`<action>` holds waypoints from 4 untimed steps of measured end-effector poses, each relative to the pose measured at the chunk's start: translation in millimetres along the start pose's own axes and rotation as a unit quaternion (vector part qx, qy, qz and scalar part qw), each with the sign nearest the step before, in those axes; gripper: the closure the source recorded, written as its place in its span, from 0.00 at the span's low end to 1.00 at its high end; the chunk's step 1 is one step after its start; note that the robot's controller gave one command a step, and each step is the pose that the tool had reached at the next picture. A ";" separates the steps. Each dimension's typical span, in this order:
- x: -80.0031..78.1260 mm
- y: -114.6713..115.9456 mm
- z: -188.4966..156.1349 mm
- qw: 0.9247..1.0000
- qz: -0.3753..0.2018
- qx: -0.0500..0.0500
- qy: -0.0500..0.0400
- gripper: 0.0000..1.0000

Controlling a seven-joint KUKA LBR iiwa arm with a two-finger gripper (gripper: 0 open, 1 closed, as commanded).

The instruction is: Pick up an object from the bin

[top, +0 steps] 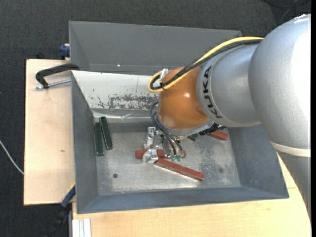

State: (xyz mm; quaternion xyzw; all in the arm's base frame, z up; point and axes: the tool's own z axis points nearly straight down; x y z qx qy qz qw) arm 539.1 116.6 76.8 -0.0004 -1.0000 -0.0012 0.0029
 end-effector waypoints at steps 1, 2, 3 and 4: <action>-3.2 -1.1 2.6 1.000 0.001 -0.001 -0.010 0.00; 0.5 0.6 0.0 1.000 0.000 -0.001 0.001 1.00; 0.3 0.6 0.0 1.000 0.000 -0.001 0.001 1.00; 3.9 8.5 -162.0 0.990 -0.138 0.001 -0.004 1.00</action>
Offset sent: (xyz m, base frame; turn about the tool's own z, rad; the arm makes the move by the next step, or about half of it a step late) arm 0.0000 0.0000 0.0000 0.0000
